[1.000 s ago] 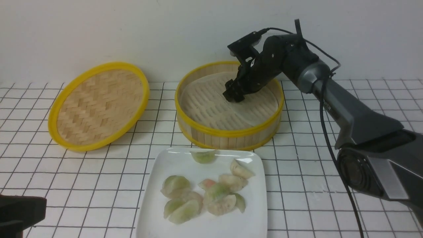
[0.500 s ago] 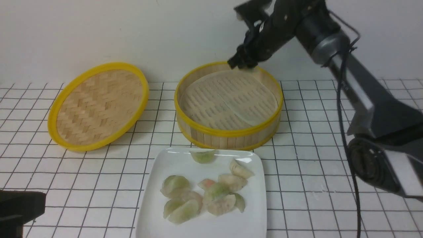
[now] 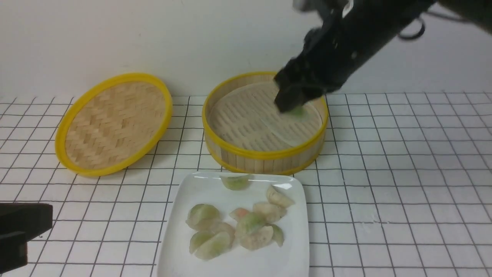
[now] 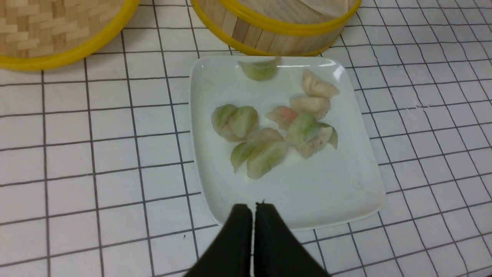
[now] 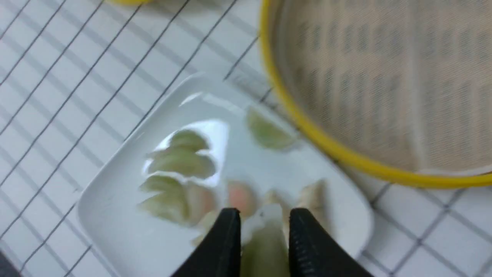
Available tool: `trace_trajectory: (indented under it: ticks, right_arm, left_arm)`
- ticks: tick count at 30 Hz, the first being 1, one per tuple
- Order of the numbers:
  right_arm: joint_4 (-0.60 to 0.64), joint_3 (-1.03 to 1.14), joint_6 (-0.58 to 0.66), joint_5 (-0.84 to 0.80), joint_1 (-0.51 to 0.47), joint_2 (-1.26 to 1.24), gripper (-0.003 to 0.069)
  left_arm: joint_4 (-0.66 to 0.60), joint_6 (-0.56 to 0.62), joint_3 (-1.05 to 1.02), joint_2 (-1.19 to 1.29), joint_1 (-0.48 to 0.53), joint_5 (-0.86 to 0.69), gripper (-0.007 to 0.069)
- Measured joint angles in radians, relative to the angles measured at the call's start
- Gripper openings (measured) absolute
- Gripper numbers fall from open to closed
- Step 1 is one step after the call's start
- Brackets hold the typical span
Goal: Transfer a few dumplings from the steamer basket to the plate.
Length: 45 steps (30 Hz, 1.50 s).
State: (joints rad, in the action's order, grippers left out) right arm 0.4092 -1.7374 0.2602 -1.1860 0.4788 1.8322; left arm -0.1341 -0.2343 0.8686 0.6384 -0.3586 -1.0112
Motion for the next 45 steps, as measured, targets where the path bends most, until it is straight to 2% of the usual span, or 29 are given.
trace_trajectory:
  ticks: [2,5,7,14,17,19,20,22,25,26,30,32,37,38,40,45]
  right_arm:
    - [0.040,0.138,0.055,0.150,0.058,0.001,0.0146]
    - [0.054,0.190,0.066,0.256,0.098,0.051,0.0152]
    - [0.080,0.198,0.075,0.318,0.122,0.099,0.0188]
    - [0.108,0.200,0.081,0.356,0.134,0.164,0.0350]
    - [0.091,0.161,0.065,0.284,0.132,0.152,0.0391]
    - [0.054,0.114,0.021,0.185,0.131,0.124,0.0374]
    - [0.054,0.114,0.021,0.185,0.130,0.120,0.0369]
    - [-0.059,0.045,-0.074,0.036,0.128,0.038,0.0226]
    - [-0.175,0.027,-0.181,-0.027,0.128,-0.117,0.0060]
    - [-0.223,0.032,-0.218,-0.040,0.127,-0.199,0.0025]
    - [-0.316,0.133,-0.348,-0.042,0.122,-0.529,-0.0009]
    - [-0.344,0.252,-0.392,0.000,0.122,-0.701,-0.0011]
    - [-0.417,0.693,-0.438,0.326,0.120,-1.212,-0.0011]
    - [-0.420,0.714,-0.440,0.343,0.119,-1.234,-0.0011]
    - [-0.458,0.963,-0.475,0.528,0.118,-1.509,-0.0011]
    - [-0.567,1.223,-0.619,0.611,0.118,-1.809,-0.0011]
  left_arm:
    - [0.019,0.000,0.000,0.000,0.000,0.000,-0.0006]
    - [0.039,0.000,0.000,0.001,0.000,-0.005,-0.0006]
    - [0.046,0.000,0.000,0.001,0.000,-0.009,-0.0006]
    - [0.056,0.003,0.000,0.002,0.000,-0.010,-0.0006]
    - [0.058,0.004,0.000,0.002,0.000,-0.010,-0.0006]
    - [0.062,0.004,0.000,0.002,0.000,-0.010,-0.0006]
    - [0.062,0.005,0.000,0.002,0.000,-0.010,-0.0006]
    - [0.068,0.013,0.000,0.002,0.000,-0.010,-0.0006]
    - [0.078,0.030,0.000,0.003,0.000,-0.010,-0.0006]
    - [0.077,0.035,0.000,0.003,0.000,-0.010,-0.0006]
    - [0.079,0.037,0.000,0.003,0.000,-0.010,-0.0006]
    - [0.079,0.039,0.000,0.003,0.000,-0.009,-0.0006]
    - [0.079,0.045,0.000,0.003,0.000,-0.003,-0.0006]
    - [0.079,0.045,0.000,0.003,0.000,-0.003,-0.0006]
    - [0.079,0.053,0.000,0.003,0.000,-0.003,-0.0006]
    - [0.079,0.087,-0.004,-0.002,0.000,0.034,-0.0006]
